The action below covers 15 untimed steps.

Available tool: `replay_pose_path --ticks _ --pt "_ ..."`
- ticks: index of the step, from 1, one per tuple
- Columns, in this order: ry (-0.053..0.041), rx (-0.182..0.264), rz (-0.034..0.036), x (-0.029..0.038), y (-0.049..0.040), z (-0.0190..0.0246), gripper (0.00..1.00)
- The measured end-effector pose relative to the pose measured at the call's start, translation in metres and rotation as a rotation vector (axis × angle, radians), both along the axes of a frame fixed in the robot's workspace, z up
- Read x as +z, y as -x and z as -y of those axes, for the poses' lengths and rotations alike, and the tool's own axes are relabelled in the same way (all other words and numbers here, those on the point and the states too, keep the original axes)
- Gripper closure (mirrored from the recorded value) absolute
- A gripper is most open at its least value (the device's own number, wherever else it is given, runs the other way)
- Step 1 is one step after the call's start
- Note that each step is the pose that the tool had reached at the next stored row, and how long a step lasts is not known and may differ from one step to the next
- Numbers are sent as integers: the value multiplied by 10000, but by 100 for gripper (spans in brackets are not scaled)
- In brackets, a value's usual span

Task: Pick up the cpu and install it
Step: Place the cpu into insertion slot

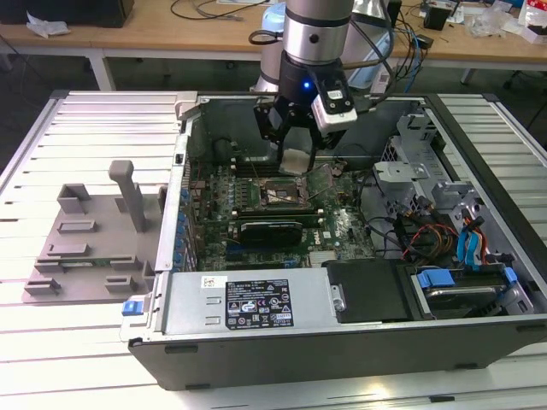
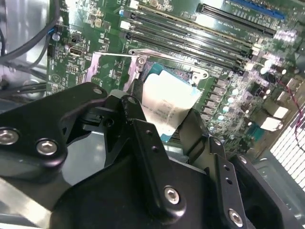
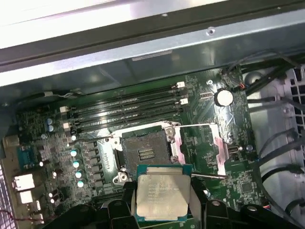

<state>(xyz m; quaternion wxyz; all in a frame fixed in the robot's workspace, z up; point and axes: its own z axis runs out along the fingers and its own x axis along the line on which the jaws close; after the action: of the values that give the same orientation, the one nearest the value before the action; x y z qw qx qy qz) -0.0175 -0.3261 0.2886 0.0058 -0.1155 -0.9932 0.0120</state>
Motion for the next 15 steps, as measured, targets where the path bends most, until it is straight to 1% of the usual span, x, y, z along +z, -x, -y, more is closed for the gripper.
replay_pose_path --ticks 4,7,8,9,11,12,15 --pt "1 -780 0 -3 0 0 46" --pt "2 -1428 0 -6 0 0 46" --pt "3 -1713 0 -7 0 0 46" --pt "3 -1867 0 -8 0 0 46" --pt "4 -2443 0 -10 0 0 46" --pt "3 -2656 0 -11 0 0 46" --pt "4 -3116 0 -14 0 0 46"
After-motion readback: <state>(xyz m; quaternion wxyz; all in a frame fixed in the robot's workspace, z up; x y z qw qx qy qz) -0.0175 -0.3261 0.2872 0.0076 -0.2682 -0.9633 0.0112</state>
